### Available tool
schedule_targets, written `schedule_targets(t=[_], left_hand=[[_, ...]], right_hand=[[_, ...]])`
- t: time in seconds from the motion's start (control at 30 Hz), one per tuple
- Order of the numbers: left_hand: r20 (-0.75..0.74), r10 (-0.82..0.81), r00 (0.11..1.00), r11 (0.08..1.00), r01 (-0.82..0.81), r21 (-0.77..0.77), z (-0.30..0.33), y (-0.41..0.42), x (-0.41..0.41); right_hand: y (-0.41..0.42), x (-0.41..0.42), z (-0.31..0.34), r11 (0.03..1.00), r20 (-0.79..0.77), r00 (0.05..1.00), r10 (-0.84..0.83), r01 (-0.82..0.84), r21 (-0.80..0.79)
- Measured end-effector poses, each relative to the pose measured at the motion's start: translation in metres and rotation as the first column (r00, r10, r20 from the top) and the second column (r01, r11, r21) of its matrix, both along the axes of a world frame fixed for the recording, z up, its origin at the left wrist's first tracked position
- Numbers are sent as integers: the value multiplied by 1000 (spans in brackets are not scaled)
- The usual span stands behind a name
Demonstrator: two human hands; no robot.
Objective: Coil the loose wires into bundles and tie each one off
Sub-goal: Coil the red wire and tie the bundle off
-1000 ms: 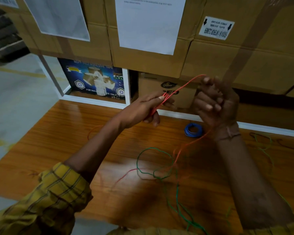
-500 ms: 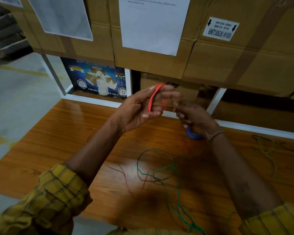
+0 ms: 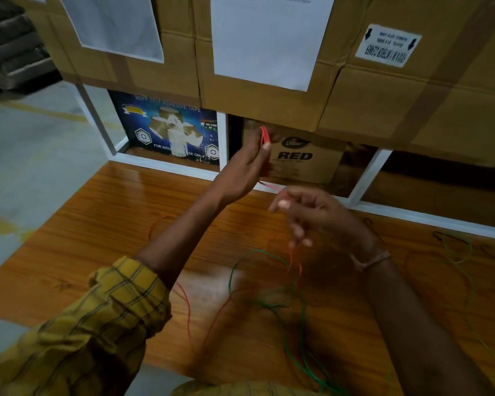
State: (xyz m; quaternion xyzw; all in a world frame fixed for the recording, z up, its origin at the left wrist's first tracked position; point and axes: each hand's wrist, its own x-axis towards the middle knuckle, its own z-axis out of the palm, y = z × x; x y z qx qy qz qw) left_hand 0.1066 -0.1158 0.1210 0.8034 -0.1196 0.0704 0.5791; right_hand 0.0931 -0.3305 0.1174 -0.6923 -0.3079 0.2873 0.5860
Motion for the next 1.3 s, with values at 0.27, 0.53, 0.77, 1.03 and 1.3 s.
schedule_targets(t=[0.27, 0.53, 0.77, 1.03, 1.3], left_hand=[[-200, -112, 973, 980, 142, 140, 1, 12, -16], [-285, -468, 836, 881, 416, -226, 18, 11, -30], [-70, -625, 778, 633, 452, -628, 31, 5, -36], [-116, -338, 934, 817, 231, -528, 29, -6, -15], [45, 17, 999, 957, -29, 290, 5, 14, -3]], right_hand=[[-24, 30, 17, 807, -351, 934, -72, 261, 529], [-13, 62, 8, 729, -429, 899, -89, 353, 587], [11, 60, -22, 923, -323, 877, -357, 384, 23], [45, -1, -34, 926, -26, 967, -254, 236, -294], [7, -12, 2, 930, -196, 940, 281, -317, -185]])
